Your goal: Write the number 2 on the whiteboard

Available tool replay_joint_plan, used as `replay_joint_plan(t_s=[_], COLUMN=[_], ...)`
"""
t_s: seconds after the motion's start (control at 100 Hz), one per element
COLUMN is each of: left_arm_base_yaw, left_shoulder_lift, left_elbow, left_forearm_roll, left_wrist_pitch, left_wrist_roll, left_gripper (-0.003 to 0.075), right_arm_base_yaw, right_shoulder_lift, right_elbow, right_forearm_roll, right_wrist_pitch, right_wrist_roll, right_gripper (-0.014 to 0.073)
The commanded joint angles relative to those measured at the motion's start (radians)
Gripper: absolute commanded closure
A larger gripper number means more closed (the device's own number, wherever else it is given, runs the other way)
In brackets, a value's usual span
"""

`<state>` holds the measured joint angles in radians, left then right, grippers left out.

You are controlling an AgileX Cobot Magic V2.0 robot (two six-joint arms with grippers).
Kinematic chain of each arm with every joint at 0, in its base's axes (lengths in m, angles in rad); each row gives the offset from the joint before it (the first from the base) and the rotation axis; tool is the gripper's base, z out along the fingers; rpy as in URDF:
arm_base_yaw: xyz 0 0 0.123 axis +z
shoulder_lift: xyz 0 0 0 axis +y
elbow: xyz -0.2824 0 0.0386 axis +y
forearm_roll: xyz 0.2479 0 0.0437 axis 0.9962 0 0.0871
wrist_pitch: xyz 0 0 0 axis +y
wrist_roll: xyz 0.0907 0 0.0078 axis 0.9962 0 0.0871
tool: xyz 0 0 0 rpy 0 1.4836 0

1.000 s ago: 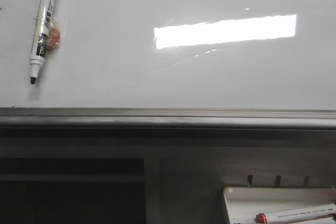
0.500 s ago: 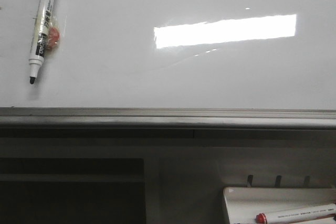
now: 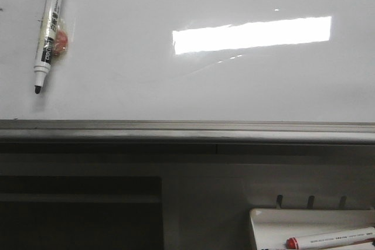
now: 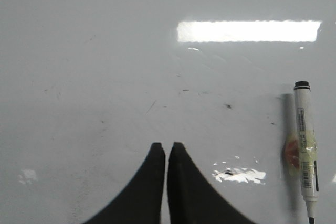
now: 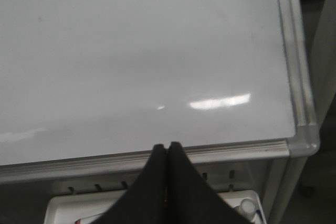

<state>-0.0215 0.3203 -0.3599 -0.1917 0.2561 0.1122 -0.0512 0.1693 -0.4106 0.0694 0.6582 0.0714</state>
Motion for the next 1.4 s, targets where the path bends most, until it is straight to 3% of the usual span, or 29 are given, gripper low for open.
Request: replay_joint_plan(t_s=[0.0,0.11,0.25,0.3,0.37,0.53,0.69,0.89,1.22,1.39], left_arm_base_yaw=[-0.027,-0.080,-0.158,-0.170,-0.181,-0.229,-0.393,-0.569,-0.648,-0.648], left_shoulder_lift=[0.057,0.101,0.160,0.178,0.218,0.295,0.367,0.521,0.787,0.845], left_elbow=[-0.042,-0.042,-0.039,-0.031,-0.022,-0.022,-0.022,-0.022,-0.026,-0.059], left_forearm_roll=[-0.025,-0.074,-0.074,-0.074,-0.099,-0.104,0.004,-0.042,-0.174,-0.184], left_wrist_pitch=[-0.086,-0.121,-0.246,-0.286,-0.362,-0.393,-0.482,-0.553,-0.733,-0.750], left_wrist_roll=[0.001,0.001,0.001,0.001,0.001,0.001,0.001,0.001,0.001,0.001], left_gripper=[0.0727,0.0604,0.0324,0.0296,0.0303,0.0323,0.0322,0.0323,0.0323,0.0323], right_arm_base_yaw=[-0.002,0.006,0.057,0.071,0.087,0.117,0.124,0.126,0.139,0.139], right_shoulder_lift=[0.040,0.045,0.045,0.045,0.045,0.045,0.045,0.045,0.045,0.045], right_elbow=[-0.040,-0.040,-0.040,-0.040,-0.031,-0.025,-0.022,-0.022,-0.022,-0.022], right_forearm_roll=[0.055,0.055,0.055,0.047,0.046,0.036,0.025,0.025,0.025,0.025], right_wrist_pitch=[-0.048,-0.042,-0.069,-0.074,-0.078,-0.054,-0.054,-0.054,-0.054,-0.054], right_wrist_roll=[0.002,0.002,0.002,0.002,0.002,-0.029,-0.056,-0.059,-0.059,-0.059], right_gripper=[0.0663,0.0663,0.0663,0.0663,0.0663,0.0663,0.0663,0.0663,0.0663,0.0663])
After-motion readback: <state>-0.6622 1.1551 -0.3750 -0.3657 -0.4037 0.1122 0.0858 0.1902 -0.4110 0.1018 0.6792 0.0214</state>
